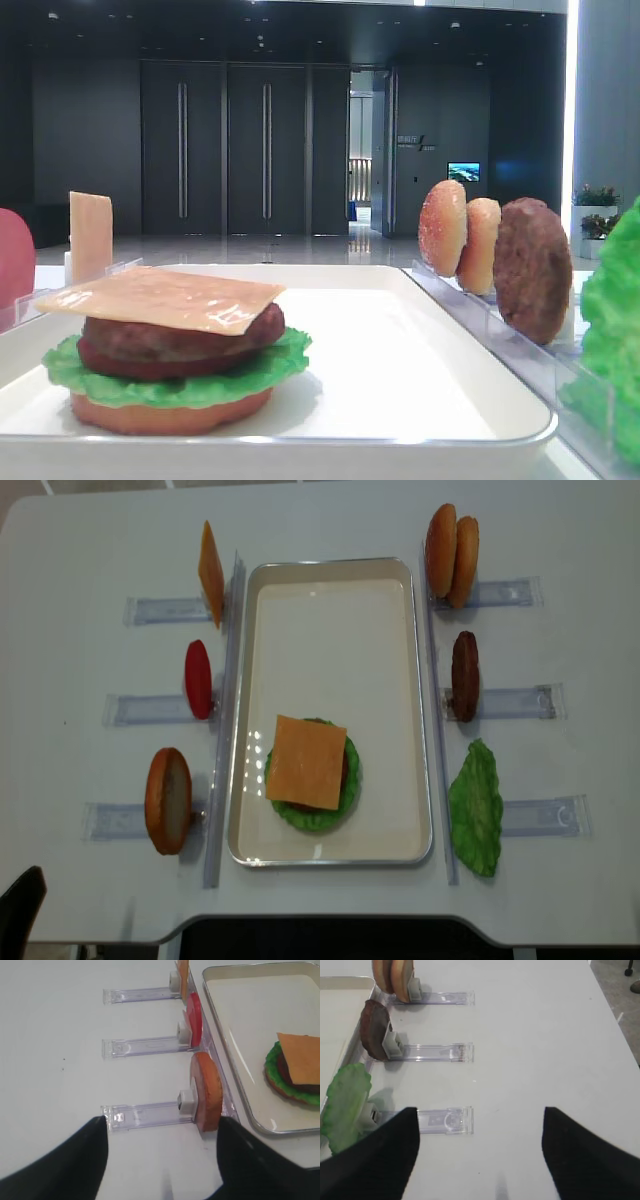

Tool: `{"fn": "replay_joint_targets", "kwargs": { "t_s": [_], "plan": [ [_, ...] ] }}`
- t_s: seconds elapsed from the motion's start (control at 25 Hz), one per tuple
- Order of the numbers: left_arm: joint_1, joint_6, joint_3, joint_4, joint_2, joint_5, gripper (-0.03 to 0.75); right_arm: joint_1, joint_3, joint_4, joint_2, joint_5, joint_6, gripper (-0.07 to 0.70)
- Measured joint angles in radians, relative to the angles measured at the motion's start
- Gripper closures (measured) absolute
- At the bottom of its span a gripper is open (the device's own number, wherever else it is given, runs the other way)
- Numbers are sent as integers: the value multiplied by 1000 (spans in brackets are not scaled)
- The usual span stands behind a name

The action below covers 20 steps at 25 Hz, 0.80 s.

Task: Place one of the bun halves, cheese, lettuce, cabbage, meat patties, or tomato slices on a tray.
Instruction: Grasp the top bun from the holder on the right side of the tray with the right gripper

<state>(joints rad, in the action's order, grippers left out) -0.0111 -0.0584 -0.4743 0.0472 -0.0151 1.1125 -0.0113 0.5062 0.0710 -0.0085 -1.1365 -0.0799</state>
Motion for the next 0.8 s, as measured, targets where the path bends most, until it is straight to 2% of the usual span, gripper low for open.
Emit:
{"fn": "replay_joint_targets", "kwargs": {
  "t_s": [0.44, 0.56, 0.68, 0.8],
  "plan": [
    [0, 0, 0, 0, 0, 0, 198, 0, 1, 0, 0, 5, -6, 142],
    [0, 0, 0, 0, 0, 0, 198, 0, 30, 0, 4, 12, -8, 142],
    [0, 0, 0, 0, 0, 0, 198, 0, 64, 0, 97, 18, -8, 142],
    [0, 0, 0, 0, 0, 0, 198, 0, 98, 0, 242, 56, -8, 142]
  ]
}}
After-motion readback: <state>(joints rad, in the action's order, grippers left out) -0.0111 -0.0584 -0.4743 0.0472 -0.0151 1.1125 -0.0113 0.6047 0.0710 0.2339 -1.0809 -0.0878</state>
